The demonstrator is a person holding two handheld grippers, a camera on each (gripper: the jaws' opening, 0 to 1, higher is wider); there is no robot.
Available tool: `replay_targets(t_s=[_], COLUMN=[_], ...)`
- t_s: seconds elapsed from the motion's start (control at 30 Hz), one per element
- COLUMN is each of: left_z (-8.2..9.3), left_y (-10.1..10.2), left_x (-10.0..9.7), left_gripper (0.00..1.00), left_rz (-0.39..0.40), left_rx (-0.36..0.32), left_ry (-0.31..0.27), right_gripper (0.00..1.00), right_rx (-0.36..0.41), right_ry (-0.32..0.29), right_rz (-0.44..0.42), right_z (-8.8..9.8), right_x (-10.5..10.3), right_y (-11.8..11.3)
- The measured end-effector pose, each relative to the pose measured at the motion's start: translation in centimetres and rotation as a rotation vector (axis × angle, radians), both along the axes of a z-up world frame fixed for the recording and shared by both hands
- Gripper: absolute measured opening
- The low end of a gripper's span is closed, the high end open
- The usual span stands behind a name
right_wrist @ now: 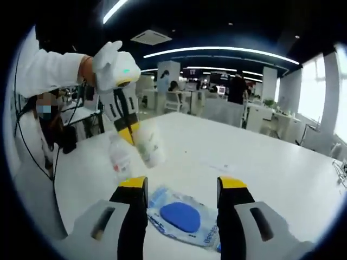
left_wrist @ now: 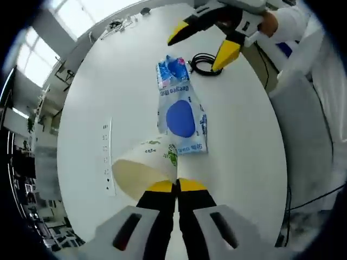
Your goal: Arrange the tabletop items into an orderly group along one side of the table until the central work area is clear of visible clutter.
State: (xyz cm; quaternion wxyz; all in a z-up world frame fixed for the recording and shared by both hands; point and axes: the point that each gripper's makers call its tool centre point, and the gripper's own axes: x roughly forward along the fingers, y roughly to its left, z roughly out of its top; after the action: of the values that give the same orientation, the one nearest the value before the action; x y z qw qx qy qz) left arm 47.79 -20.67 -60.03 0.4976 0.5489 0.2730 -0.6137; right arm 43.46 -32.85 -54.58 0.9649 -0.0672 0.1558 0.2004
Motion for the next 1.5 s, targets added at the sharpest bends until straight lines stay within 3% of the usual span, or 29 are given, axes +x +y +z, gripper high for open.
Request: replay_targets(t_s=[0.17,0.3,0.4,0.47,0.53,0.63,0.7,0.77,0.8,0.87,1.03,1.3,1.5], left_z=[-0.1,-0.3,-0.7,-0.7,-1.1,-1.3,-1.6,-1.8,-1.8,-1.9,-2.0,-2.2,-2.6], left_y=[0.4,1.0,1.1,1.3,1.2,1.5,1.6,1.6,1.7,1.7,1.7,1.9,2.2], left_x=[-1.0,-2.2,-3.7,-3.9,-4.8,-5.2,-5.6,-5.8,-5.9,-6.2,-6.8,-7.1,-7.6], left_gripper=[0.00,0.00,0.00,0.00,0.00,0.00,0.00,0.00,0.00,0.00,0.00,0.00,0.00], left_rz=[-0.052,-0.095,-0.117,-0.153,-0.146,-0.164,-0.170,-0.179,-0.177,-0.178,-0.181,-0.176,-0.163], left_rx=[0.049,0.105,0.130,0.166,0.169,0.211,0.226,0.247,0.253,0.263,0.290,0.304,0.306], left_ry=[-0.073,-0.142,-0.161,-0.197,-0.202,-0.230,-0.238,-0.257,-0.262,-0.271,-0.289,-0.304,-0.294], right_gripper=[0.48,0.38,0.33,0.28,0.26,0.22,0.15,0.15,0.14,0.17,0.15,0.04,0.00], right_rx=[0.022,0.030,0.029,0.021,-0.004,-0.025,-0.041,-0.070,-0.076,-0.097,-0.143,-0.223,-0.241], right_ry=[-0.005,0.041,0.071,0.100,0.163,0.210,0.280,0.282,0.338,0.347,0.454,0.571,0.597], right_rz=[0.063,0.147,0.206,0.285,0.335,0.405,0.444,0.449,0.480,0.484,0.523,0.504,0.462], right_z=[2.1,2.8,3.5,3.7,2.9,2.3,1.2,0.9,0.1,-0.3,-2.1,-4.6,-5.1], right_x=[1.7,2.9,3.7,3.8,3.7,3.3,2.9,3.1,2.6,2.8,1.8,1.2,1.1], right_y=[1.4,3.0,4.4,5.8,6.9,8.6,9.3,9.7,10.2,10.5,11.3,11.2,11.1])
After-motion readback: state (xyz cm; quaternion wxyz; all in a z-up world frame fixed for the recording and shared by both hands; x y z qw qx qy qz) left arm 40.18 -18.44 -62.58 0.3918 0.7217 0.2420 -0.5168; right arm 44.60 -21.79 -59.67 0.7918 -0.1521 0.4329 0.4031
